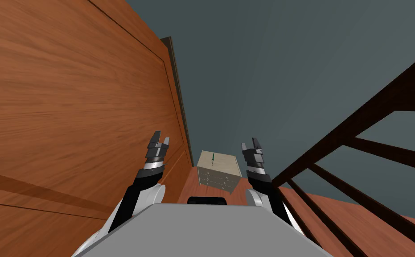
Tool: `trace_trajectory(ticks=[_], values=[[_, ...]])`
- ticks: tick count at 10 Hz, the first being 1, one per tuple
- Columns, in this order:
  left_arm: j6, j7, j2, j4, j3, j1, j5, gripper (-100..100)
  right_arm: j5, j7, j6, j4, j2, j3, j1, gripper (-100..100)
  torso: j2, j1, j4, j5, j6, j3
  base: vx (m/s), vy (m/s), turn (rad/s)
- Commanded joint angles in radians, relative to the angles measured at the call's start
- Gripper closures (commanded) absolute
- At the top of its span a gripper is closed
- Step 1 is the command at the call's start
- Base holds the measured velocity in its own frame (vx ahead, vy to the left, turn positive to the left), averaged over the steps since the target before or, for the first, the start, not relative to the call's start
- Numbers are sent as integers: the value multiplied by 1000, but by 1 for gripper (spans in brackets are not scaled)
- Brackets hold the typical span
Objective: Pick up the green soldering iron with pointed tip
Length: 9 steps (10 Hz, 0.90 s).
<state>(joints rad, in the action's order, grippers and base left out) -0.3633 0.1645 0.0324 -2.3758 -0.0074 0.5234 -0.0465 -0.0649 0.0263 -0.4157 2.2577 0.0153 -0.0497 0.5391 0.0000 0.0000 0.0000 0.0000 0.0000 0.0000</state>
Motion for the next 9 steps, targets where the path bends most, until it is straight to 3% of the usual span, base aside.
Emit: trace_trajectory(ticks=[1,5,9], values=[[0,0,0,0,0,0,0,0,18,2,16,-28,45,-4,-9,-100,0,0,0,0,0,0,-5,-3,114],[0,0,0,0,0,0,0,0,82,11,72,-119,113,-17,-35,-100,0,-1,0,0,0,0,-12,-14,146],[0,0,0,0,0,0,0,0,182,26,153,-250,157,-37,-69,-100,1,-1,0,0,0,1,-23,-16,218]])
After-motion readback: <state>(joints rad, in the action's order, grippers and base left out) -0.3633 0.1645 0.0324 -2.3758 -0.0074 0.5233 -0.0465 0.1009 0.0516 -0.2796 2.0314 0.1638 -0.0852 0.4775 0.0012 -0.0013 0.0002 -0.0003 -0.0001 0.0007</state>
